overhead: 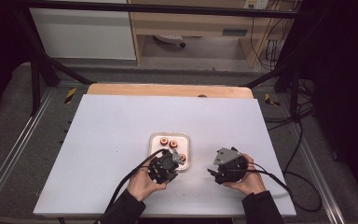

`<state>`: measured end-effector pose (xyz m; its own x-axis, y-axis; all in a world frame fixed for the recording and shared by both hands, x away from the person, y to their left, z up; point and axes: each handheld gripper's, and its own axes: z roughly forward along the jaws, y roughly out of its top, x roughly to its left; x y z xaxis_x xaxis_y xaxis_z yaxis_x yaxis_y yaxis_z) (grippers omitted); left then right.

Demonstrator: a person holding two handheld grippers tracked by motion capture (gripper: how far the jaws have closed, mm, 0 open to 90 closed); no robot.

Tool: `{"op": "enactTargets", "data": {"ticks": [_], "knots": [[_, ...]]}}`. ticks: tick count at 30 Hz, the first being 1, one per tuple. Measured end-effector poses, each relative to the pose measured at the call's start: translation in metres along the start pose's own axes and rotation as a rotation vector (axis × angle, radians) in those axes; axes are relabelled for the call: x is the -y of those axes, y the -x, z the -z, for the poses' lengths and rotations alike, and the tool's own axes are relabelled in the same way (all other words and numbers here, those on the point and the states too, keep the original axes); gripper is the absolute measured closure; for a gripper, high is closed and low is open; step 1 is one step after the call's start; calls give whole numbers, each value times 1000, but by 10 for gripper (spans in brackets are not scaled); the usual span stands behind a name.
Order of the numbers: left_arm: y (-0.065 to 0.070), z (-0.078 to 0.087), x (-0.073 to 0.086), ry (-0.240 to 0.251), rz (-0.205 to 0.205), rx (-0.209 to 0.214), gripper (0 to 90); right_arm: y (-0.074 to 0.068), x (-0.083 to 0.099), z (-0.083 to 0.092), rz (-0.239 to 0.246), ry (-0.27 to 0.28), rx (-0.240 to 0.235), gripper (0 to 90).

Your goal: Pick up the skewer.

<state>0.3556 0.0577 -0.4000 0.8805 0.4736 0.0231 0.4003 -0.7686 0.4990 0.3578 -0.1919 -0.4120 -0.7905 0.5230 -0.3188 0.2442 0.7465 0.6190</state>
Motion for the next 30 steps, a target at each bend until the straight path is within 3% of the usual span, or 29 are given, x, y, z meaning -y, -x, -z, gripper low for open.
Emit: {"op": "enactTargets", "data": {"ticks": [4, 10, 21, 25, 30], "knots": [[-1, 2, 9, 60, 44, -8, 883, 4, 5, -1, -102, 2, -34, 189], [1, 5, 24, 160, 106, -17, 883, 9, 7, -1, -199, 1, -69, 93], [5, 6, 51, 310, 182, -34, 883, 11, 2, 0, -337, 31, -149, 40], [4, 9, 59, 343, 200, -43, 883, 11, -4, -2, -370, 1, -140, 32], [4, 14, 67, 382, 220, -47, 883, 11, -12, -4, -427, 15, -162, 28]]}}
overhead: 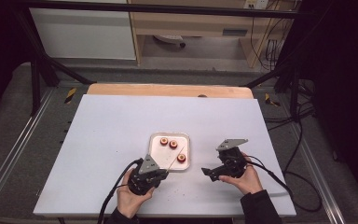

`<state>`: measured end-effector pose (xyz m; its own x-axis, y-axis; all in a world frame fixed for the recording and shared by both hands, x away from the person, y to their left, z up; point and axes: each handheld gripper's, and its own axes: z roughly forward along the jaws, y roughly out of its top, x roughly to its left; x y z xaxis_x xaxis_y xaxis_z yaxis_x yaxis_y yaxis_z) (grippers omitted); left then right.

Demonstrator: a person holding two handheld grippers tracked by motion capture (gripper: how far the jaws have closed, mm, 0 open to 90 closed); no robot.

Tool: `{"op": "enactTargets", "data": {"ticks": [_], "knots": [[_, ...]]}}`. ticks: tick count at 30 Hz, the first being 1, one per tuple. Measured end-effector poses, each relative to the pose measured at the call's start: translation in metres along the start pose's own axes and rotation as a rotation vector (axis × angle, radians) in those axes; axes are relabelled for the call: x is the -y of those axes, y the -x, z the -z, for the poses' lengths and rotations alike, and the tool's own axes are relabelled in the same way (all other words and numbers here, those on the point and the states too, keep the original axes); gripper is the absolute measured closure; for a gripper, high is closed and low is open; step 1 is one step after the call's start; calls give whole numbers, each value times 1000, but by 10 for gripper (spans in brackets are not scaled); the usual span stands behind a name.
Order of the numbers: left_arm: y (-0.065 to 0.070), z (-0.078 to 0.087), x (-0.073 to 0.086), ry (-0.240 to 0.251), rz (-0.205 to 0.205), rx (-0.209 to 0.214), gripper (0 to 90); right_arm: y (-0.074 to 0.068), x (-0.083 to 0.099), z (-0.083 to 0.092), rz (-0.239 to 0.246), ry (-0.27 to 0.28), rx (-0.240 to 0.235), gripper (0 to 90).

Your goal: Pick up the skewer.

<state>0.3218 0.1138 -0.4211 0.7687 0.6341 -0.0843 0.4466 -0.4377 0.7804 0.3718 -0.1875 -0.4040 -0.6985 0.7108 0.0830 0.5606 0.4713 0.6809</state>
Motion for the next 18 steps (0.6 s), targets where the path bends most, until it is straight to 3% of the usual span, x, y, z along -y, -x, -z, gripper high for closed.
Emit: {"op": "enactTargets", "data": {"ticks": [2, 18], "knots": [[0, 3, 2, 13, 6, 2, 883, -3, -6, -2, -37, -6, 10, 25], [-10, 14, 16, 60, 32, -20, 883, -14, -32, -15, -101, -33, 14, 25]]}}
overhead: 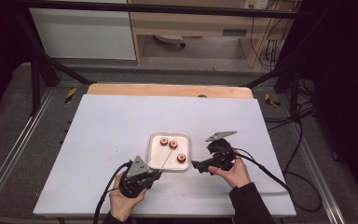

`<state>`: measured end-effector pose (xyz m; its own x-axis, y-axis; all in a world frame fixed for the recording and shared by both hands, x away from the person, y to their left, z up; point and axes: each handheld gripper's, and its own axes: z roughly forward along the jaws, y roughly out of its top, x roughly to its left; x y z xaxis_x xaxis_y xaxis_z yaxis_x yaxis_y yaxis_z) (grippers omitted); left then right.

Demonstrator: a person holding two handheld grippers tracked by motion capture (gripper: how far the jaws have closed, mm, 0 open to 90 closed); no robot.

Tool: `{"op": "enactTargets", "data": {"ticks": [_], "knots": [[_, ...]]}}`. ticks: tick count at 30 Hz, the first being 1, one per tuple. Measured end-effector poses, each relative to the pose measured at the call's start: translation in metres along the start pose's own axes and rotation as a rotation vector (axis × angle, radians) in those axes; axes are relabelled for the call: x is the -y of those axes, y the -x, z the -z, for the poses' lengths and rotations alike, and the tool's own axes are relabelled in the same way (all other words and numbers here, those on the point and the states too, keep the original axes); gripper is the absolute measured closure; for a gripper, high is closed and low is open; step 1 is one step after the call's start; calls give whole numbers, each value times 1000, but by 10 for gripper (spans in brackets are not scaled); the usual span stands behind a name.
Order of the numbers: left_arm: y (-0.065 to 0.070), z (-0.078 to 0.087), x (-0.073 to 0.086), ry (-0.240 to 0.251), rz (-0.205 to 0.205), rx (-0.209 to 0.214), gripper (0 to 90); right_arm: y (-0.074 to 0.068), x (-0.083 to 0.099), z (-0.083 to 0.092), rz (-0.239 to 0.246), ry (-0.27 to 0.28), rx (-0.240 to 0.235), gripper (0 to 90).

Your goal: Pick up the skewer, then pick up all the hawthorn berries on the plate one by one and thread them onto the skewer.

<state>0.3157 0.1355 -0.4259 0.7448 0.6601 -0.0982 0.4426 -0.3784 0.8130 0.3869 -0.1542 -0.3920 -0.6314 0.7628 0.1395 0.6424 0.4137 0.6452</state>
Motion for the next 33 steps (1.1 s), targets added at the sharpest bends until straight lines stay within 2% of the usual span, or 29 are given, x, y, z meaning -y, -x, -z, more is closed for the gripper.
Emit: {"op": "enactTargets", "data": {"ticks": [14, 21, 28, 33], "knots": [[-4, 6, 6, 26, 13, -7, 883, -16, -26, -17, -41, -4, -3, 36], [-7, 10, 7, 34, 18, -10, 883, -25, -41, -30, -58, -27, -11, 53], [-9, 11, 9, 32, 23, -18, 883, -31, -51, -45, -89, -76, -8, 79], [-10, 10, 9, 27, 23, -18, 883, -34, -55, -55, -100, -142, 6, 126]]}}
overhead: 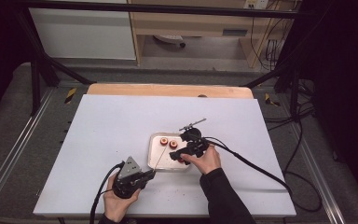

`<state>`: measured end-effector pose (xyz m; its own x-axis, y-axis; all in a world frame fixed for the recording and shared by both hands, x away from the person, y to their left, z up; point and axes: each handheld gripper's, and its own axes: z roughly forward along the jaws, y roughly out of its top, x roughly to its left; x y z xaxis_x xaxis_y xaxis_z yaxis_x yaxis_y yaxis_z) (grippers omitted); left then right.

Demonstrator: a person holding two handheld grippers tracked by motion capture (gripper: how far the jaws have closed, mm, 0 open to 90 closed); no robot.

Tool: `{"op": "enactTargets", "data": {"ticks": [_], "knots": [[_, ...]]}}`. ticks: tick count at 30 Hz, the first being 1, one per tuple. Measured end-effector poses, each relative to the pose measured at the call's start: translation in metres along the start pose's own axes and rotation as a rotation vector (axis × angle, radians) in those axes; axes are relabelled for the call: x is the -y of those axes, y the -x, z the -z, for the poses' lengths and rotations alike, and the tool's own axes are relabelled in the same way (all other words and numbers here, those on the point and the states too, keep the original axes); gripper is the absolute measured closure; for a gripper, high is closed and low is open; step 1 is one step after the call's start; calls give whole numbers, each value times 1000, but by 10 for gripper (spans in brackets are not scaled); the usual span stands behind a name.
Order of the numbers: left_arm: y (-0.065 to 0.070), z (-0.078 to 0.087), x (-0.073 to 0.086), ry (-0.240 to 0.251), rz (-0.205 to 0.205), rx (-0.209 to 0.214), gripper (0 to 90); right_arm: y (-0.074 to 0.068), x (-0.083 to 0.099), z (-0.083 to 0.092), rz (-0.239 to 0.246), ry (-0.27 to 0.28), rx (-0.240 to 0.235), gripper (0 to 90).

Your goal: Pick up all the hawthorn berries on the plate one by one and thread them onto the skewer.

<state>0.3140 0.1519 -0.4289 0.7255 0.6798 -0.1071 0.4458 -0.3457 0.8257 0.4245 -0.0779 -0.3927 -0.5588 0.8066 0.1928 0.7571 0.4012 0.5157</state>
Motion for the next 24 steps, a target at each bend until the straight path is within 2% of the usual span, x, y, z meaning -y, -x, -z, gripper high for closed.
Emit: {"op": "enactTargets", "data": {"ticks": [2, 6, 12, 18, 24], "knots": [[0, 1, 1, 6, 2, 1, 883, 0, -2, -4, -27, -13, 6, 182], [-1, 1, 1, 6, 1, 1, 883, 0, -1, -8, -40, -40, 7, 233], [-1, 1, 2, 4, 1, 4, 883, 0, 1, -15, -65, -92, 40, 328], [-1, 0, 2, -1, 1, 5, 883, 1, 0, -18, -117, -119, 53, 410], [-1, 0, 3, -6, 0, 4, 883, 1, 1, -23, -134, -135, 61, 465]]}}
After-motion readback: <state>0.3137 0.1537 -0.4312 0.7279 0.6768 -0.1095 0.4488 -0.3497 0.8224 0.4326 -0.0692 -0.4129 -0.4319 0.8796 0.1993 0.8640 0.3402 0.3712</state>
